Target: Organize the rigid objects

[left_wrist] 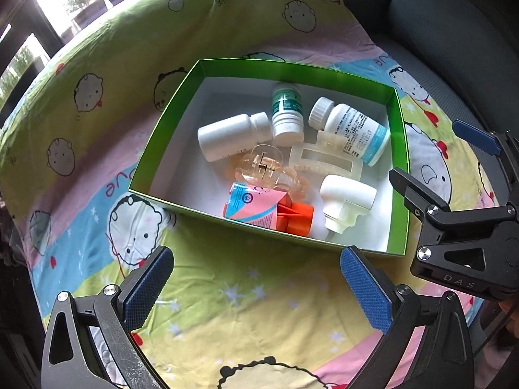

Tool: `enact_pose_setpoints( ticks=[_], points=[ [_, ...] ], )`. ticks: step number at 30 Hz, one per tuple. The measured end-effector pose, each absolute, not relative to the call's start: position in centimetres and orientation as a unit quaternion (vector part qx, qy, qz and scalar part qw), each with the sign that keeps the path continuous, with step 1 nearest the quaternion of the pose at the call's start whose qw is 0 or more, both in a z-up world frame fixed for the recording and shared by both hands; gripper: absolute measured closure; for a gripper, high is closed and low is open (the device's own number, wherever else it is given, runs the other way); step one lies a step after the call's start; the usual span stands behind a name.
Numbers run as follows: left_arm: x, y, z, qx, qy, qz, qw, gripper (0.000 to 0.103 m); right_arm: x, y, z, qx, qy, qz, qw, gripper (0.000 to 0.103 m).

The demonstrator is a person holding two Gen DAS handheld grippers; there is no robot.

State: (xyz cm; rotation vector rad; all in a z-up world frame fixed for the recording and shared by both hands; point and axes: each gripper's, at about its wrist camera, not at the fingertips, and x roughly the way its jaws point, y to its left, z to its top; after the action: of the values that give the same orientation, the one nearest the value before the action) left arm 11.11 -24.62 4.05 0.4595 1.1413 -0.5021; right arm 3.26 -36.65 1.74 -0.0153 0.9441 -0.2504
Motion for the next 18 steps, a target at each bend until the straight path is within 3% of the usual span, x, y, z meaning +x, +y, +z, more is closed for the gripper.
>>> enact_pose_setpoints(
  ticks=[18],
  points=[
    [11.77, -24.85, 3.92, 0.22, 0.531, -0.222, 0.788, 0.0, 3.88, -36.19, 2.08, -0.011, 0.456, -0.118, 0.882, 0.001]
  ],
)
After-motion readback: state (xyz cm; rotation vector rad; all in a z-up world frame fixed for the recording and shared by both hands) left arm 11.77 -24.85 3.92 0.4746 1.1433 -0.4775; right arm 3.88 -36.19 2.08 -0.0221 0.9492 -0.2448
